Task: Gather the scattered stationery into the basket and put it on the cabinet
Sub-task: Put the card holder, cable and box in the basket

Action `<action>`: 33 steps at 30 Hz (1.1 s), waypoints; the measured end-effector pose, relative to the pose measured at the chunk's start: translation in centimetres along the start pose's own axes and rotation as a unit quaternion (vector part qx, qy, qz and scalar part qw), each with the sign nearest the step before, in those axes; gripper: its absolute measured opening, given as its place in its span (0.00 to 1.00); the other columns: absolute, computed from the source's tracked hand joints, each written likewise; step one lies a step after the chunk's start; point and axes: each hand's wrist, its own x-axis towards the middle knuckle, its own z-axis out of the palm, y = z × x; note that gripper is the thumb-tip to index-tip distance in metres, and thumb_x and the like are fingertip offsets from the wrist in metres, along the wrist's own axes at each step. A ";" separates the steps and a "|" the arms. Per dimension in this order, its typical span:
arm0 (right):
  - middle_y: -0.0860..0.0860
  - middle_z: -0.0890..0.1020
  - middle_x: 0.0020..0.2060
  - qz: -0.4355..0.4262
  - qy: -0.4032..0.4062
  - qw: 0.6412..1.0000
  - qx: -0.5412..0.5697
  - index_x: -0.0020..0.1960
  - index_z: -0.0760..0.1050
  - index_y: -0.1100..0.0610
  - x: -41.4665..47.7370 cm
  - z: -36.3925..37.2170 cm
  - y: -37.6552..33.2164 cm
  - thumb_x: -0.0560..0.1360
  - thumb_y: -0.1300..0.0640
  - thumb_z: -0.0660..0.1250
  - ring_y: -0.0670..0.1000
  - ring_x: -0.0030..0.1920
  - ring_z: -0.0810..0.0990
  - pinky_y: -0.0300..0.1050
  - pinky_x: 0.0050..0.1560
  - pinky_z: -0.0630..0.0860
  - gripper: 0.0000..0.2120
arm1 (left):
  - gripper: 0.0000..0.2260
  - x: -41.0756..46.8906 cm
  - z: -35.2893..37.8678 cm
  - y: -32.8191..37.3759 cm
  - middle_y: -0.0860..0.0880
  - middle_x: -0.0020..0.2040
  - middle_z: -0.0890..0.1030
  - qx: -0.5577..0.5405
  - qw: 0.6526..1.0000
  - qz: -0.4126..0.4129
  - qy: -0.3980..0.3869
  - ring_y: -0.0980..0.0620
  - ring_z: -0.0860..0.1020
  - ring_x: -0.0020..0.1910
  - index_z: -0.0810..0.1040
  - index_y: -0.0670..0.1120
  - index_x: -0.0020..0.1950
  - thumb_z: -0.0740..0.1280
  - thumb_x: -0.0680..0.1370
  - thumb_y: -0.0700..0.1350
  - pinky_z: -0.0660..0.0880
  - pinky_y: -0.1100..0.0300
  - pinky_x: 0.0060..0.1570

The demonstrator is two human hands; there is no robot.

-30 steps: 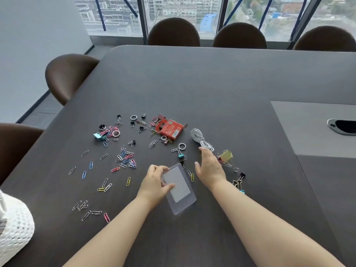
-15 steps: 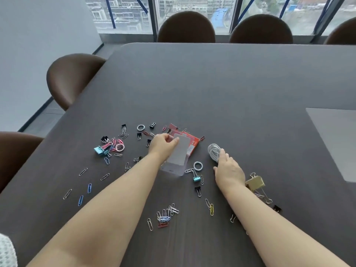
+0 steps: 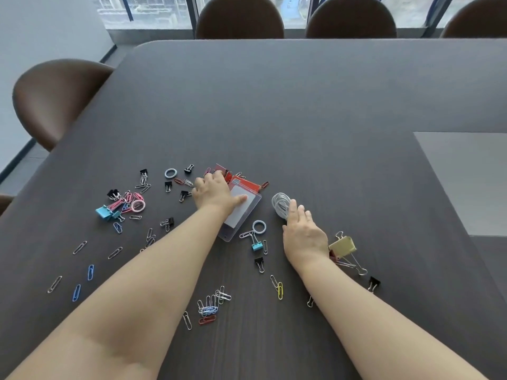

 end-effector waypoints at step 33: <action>0.49 0.82 0.46 -0.167 0.026 0.937 0.305 0.55 0.73 0.51 -18.1 -9.4 -14.7 0.72 0.55 0.68 0.51 0.38 0.79 0.43 0.44 0.75 0.12 | 0.06 -30.4 -18.5 -24.5 0.46 0.43 0.80 -0.608 0.768 -0.141 0.147 0.50 0.79 0.41 0.74 0.48 0.43 0.71 0.72 0.40 0.79 0.59 0.32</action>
